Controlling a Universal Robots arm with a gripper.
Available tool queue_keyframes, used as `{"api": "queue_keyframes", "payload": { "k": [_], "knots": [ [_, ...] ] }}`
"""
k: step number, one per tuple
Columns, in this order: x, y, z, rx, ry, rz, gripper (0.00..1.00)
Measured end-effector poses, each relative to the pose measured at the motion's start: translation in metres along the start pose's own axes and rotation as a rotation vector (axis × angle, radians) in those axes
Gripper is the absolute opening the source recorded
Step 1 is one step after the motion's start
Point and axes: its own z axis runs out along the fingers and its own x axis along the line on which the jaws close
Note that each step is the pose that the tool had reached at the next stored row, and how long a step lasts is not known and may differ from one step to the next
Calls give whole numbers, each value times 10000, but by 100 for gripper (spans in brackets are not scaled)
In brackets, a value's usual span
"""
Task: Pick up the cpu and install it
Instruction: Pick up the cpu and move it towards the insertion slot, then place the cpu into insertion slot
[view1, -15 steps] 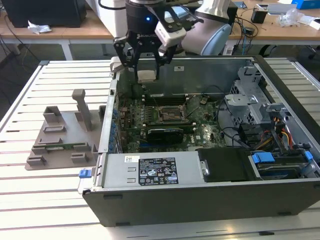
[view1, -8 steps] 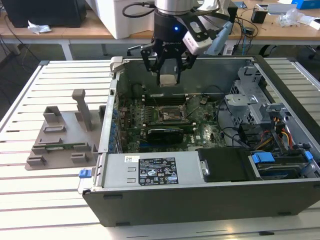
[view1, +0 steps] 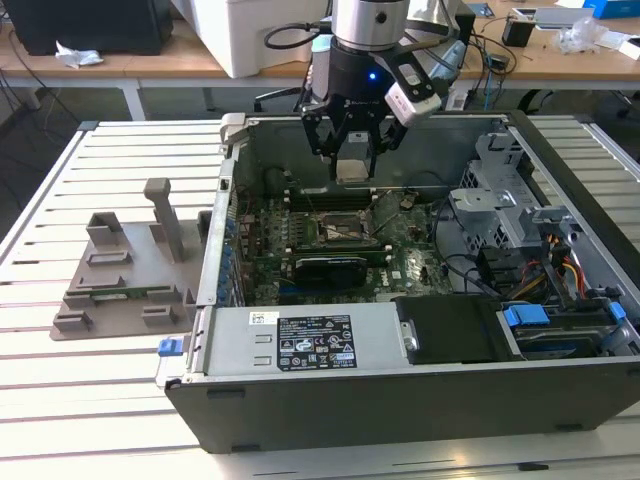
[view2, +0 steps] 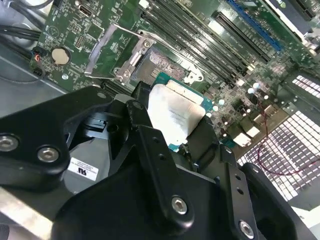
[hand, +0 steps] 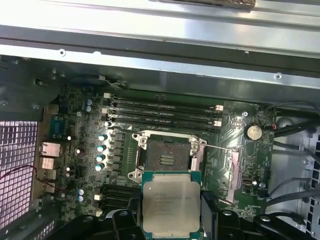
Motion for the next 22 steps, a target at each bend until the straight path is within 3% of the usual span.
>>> {"api": "queue_keyframes", "payload": {
  "k": [9, 14, 17, 22],
  "knots": [
    [0, 0, 3, 2, -1, 6, 55],
    [0, 0, 3, 10, -1, 240, 55],
    [0, 0, 3, 4, -1, 482, 55],
    [0, 0, 4, -21, -8, 1632, 55]
  ]
}}
